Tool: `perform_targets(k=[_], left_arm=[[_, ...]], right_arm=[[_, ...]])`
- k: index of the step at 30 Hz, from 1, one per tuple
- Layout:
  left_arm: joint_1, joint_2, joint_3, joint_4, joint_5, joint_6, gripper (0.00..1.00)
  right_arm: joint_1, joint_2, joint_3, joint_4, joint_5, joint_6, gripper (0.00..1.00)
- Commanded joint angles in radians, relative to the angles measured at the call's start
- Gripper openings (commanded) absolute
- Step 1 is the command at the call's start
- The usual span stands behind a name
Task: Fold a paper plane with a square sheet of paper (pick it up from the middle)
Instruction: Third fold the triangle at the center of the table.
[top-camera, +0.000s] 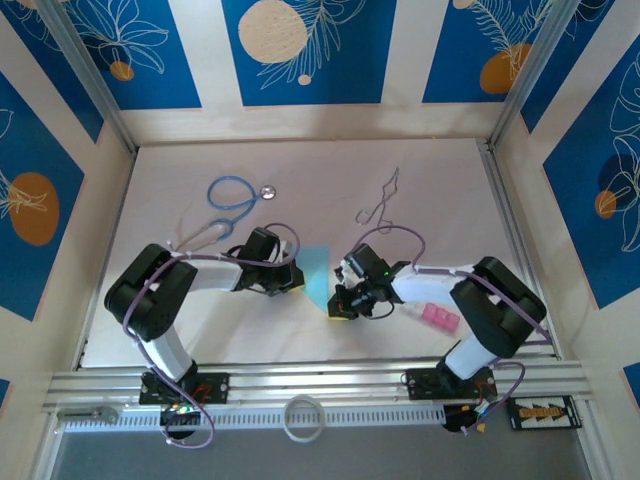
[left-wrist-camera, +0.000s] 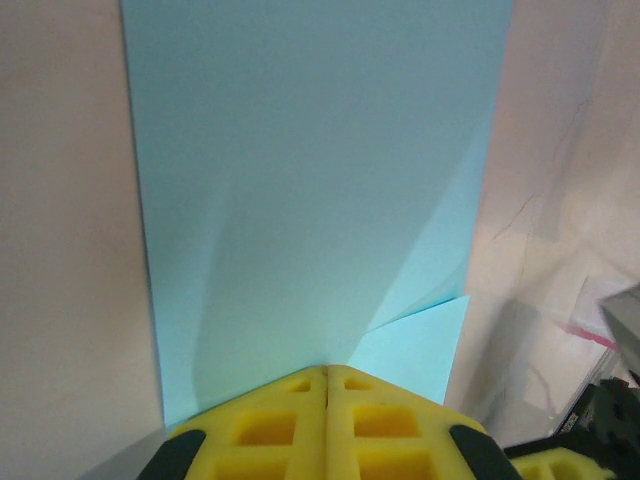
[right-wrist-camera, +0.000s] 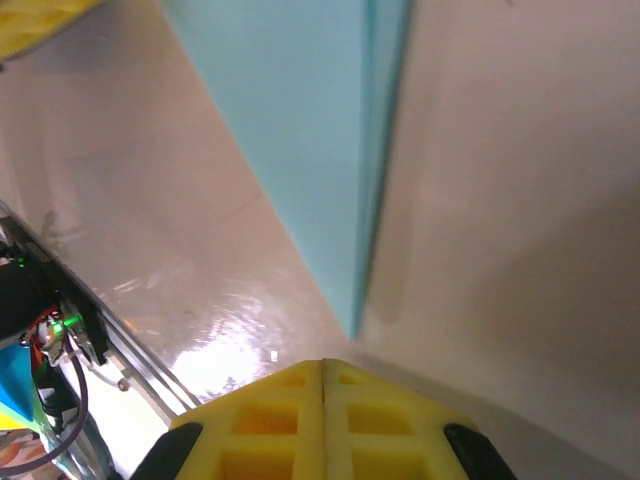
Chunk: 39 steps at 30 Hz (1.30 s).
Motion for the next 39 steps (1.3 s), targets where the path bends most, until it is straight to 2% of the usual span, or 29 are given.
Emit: perform_targets(k=[1, 3, 8, 11, 18, 21, 22, 25, 32, 39], left_arm=[[0.008, 0.046, -0.016, -0.046, -0.052, 0.016, 0.03], [0.009, 0.046, -0.016, -0.042, -0.052, 0.015, 0.03], [0.007, 0.046, -0.011, -0.040, -0.050, 0.016, 0.03], [0.007, 0.032, -0.003, -0.051, -0.040, 0.019, 0.03], [0.006, -0.048, 0.081, -0.147, -0.043, 0.055, 0.08], [-0.016, -0.091, 0.091, -0.169, -0.066, 0.051, 0.17], [-0.027, -0.099, 0.091, -0.183, -0.078, 0.047, 0.17], [-0.068, -0.116, 0.071, -0.182, -0.093, 0.017, 0.15], [-0.172, -0.042, 0.019, -0.032, -0.091, -0.087, 0.11], [-0.161, 0.001, -0.015, -0.047, -0.185, -0.041, 0.09]], right_arm=[[0.008, -0.036, 0.045, 0.001, 0.042, 0.052, 0.02], [0.009, -0.004, 0.075, 0.009, 0.086, 0.103, 0.02], [0.020, 0.128, 0.158, 0.028, 0.084, 0.131, 0.01], [0.022, 0.170, 0.149, 0.046, 0.087, 0.140, 0.00], [0.016, 0.149, 0.042, 0.050, 0.086, 0.148, 0.00], [0.014, 0.145, 0.034, 0.050, 0.097, 0.153, 0.00], [0.014, 0.146, 0.035, 0.052, 0.099, 0.156, 0.00], [0.014, 0.154, 0.037, 0.075, 0.092, 0.165, 0.00], [0.015, 0.170, 0.027, 0.121, 0.076, 0.184, 0.00], [0.012, 0.162, 0.005, 0.125, 0.076, 0.188, 0.00]])
